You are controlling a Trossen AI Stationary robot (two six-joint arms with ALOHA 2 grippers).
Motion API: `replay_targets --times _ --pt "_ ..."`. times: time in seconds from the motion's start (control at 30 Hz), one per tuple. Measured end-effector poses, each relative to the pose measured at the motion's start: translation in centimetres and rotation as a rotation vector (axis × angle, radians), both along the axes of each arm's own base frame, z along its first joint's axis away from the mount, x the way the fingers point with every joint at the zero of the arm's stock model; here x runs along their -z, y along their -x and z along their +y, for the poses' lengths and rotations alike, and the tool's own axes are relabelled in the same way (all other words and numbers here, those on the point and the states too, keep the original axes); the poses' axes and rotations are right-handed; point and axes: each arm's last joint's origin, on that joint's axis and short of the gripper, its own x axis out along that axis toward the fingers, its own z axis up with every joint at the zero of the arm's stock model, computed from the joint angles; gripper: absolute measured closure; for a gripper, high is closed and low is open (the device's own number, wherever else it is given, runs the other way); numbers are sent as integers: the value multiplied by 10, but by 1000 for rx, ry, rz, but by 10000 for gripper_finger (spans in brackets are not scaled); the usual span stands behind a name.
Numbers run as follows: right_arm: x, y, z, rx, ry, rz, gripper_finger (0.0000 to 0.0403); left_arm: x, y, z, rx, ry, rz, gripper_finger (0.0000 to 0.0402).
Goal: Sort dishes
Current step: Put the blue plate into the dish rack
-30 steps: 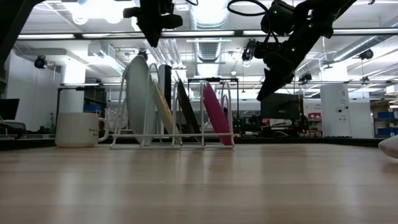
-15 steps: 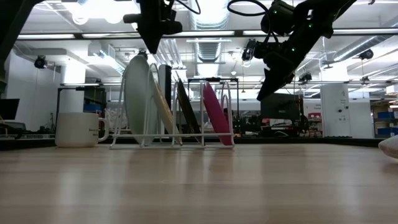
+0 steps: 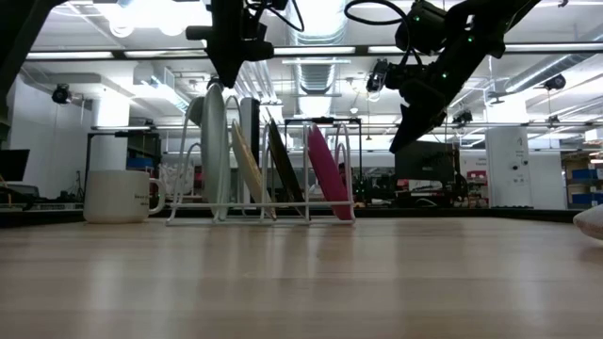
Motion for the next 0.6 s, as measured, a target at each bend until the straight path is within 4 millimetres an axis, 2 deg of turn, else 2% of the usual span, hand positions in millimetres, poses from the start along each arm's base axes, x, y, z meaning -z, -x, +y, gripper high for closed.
replay_targets --times 0.6 --pt "1 0 0 0 -1 2 403 0 0 1 -11 -2 -5 365"
